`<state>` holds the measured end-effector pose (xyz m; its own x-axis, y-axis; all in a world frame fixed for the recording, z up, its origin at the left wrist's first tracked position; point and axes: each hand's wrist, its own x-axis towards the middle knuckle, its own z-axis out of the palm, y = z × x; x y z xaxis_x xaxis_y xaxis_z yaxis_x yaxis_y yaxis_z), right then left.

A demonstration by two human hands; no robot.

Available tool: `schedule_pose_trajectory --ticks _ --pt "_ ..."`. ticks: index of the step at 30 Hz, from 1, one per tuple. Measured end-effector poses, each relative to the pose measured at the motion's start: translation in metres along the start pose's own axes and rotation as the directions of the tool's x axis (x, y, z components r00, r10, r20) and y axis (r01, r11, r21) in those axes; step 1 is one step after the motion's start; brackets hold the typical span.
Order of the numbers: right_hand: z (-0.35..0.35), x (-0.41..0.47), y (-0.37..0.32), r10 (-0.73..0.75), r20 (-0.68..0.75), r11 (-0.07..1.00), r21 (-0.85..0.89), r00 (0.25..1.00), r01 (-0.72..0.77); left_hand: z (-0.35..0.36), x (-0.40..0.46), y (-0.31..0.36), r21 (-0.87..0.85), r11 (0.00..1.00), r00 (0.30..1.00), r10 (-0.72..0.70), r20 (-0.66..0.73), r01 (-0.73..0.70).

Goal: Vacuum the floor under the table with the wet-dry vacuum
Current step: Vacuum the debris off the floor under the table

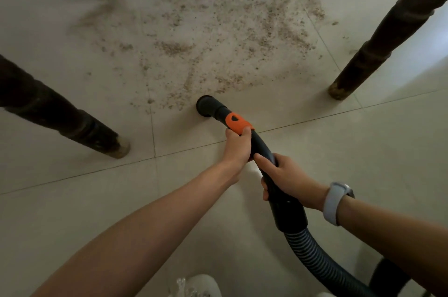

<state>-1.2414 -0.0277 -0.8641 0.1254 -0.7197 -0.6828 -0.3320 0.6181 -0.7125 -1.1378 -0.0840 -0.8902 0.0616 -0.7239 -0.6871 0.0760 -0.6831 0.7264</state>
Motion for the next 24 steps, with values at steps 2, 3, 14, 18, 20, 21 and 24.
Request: schedule_pose_trajectory --ticks 2,3,14,18,20,21,24 --pt "0.010 0.004 -0.005 -0.016 0.020 0.999 -0.040 1.000 0.017 -0.013 0.000 0.001 -0.030 1.000 1.000 0.005 -0.020 -0.006" --pt "0.015 0.006 -0.007 -0.026 0.028 0.998 -0.057 0.999 0.027 -0.020 0.001 0.001 -0.049 0.999 1.000 0.004 -0.028 -0.005" --pt "0.069 0.036 -0.044 -0.120 0.177 0.953 -0.254 0.977 0.163 -0.090 0.006 0.007 -0.291 0.954 0.979 0.008 -0.203 -0.068" --pt "0.087 0.044 -0.056 -0.138 0.231 0.930 -0.305 0.963 0.206 -0.109 0.010 0.005 -0.319 0.939 0.944 0.016 -0.329 -0.128" --pt "0.097 0.048 -0.065 -0.151 0.236 0.905 -0.359 0.960 0.231 -0.120 0.013 0.007 -0.323 0.936 0.924 0.006 -0.381 -0.140" --pt "0.102 0.051 -0.070 -0.163 0.240 0.890 -0.383 0.957 0.247 -0.126 0.017 0.008 -0.324 0.935 0.916 0.002 -0.402 -0.144" --pt "0.118 0.060 -0.089 -0.191 0.253 0.858 -0.427 0.948 0.287 -0.144 0.027 0.016 -0.360 0.921 0.890 -0.032 -0.456 -0.151"
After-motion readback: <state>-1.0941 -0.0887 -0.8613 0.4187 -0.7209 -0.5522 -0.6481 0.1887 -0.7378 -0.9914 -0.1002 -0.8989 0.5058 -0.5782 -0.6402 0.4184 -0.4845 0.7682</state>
